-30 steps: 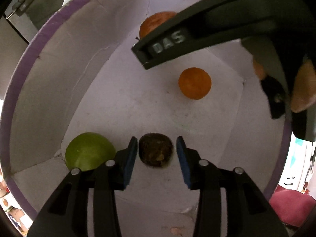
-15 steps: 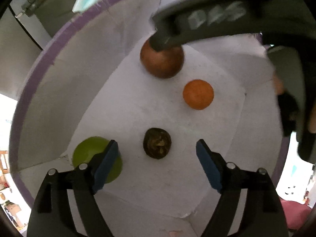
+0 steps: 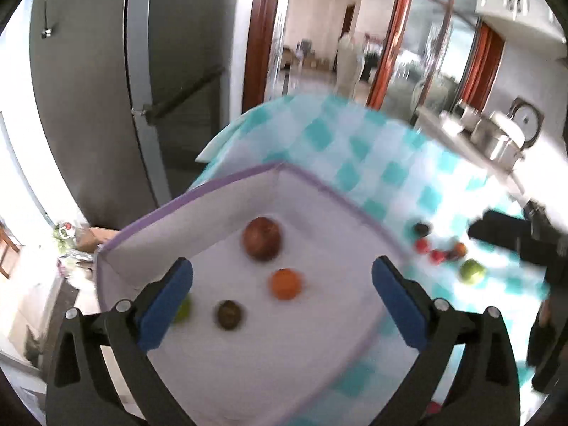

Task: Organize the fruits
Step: 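Withdraw both grippers from the box toward the remaining fruits, then grasp the green tomato with the right gripper while the left gripper grasps a red cherry tomato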

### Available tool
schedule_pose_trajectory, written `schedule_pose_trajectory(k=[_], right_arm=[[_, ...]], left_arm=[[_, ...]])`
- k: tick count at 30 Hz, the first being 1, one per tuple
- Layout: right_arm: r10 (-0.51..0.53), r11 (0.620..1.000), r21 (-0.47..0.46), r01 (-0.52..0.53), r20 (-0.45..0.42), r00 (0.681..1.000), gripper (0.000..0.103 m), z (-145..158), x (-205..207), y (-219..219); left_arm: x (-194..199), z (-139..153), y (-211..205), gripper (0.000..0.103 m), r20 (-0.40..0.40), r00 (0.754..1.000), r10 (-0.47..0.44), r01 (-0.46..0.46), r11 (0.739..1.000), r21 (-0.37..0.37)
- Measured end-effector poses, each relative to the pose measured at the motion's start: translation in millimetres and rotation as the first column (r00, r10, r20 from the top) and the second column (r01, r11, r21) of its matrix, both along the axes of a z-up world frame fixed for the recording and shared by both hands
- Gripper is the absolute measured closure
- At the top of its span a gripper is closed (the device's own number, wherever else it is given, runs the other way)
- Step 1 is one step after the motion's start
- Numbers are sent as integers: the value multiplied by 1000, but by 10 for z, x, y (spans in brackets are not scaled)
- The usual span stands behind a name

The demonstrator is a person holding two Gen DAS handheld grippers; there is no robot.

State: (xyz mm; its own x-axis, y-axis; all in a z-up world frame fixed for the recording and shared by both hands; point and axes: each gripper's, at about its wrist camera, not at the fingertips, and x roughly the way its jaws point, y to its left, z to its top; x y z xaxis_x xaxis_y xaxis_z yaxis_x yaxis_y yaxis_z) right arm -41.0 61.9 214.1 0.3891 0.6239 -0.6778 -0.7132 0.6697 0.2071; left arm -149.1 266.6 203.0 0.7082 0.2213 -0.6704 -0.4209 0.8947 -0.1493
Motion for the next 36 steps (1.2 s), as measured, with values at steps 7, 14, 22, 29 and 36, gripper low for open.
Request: schedule_pose_trajectory(k=[7, 14, 22, 29, 36], right_arm=[[-217, 976, 25, 216, 44, 975, 15, -20, -145, -1595], [-369, 927, 55, 372, -49, 928, 15, -424, -178, -2561], [-453, 891, -69, 448, -156, 878, 15, -1084, 69, -2694], [-476, 868, -246, 430, -173, 862, 15, -1557, 732, -2265], [-516, 829, -348, 438, -172, 840, 15, -1915, 1625, -1810]], left_arm=[[144, 10, -1305, 2, -58, 988, -143, 145, 989, 22], [441, -270, -2101, 2, -157, 941, -298, 304, 953, 14], [841, -772, -2426, 2, -279, 879, -387, 390, 920, -49], [1324, -1138, -2263, 2, -307, 846, -437, 432, 898, -86], [1727, -1531, -2092, 2, -345, 792, -505, 486, 862, -146]])
